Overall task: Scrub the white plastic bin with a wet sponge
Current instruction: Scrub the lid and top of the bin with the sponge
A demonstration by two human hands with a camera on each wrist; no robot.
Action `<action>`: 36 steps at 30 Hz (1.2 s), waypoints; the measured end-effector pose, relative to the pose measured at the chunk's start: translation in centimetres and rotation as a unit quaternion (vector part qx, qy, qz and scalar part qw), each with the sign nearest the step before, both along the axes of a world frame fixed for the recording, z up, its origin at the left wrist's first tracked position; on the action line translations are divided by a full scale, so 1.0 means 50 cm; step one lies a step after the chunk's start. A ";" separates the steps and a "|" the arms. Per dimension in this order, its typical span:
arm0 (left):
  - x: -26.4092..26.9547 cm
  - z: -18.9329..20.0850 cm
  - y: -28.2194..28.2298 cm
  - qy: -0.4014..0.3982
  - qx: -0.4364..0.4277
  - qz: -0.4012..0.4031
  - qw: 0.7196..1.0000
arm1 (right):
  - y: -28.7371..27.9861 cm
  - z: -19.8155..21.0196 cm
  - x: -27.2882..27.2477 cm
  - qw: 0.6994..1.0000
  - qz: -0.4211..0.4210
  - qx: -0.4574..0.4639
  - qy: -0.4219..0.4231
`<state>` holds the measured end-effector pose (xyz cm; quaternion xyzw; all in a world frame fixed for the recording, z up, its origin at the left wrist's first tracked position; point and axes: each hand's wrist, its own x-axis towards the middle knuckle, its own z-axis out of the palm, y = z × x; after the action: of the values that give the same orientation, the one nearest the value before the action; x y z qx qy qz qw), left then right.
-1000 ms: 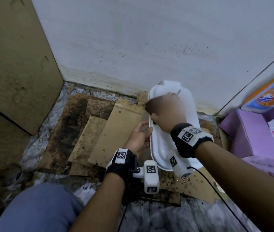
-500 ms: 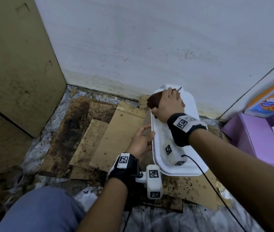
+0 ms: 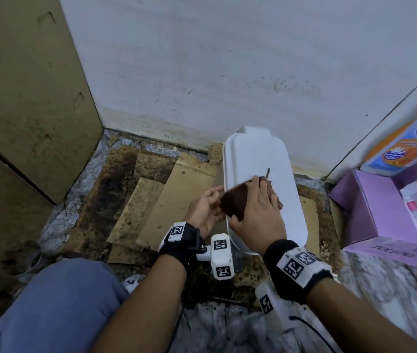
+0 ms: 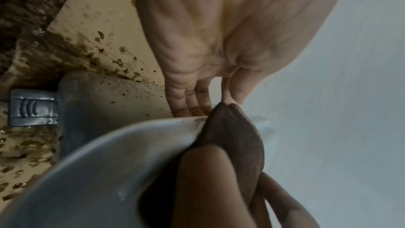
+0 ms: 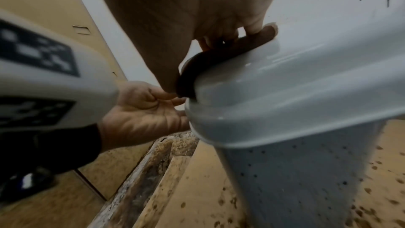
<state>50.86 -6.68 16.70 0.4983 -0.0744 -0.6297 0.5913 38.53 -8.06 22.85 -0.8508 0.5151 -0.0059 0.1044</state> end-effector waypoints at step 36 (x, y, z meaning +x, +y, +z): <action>-0.015 -0.023 0.057 0.123 0.034 0.007 0.992 | 0.009 0.002 -0.003 0.998 0.034 -0.027 0.039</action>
<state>50.13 -3.84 15.55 0.4377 0.0236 -0.6842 0.5829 38.40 -7.62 22.97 -0.8698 0.4893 0.0166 0.0615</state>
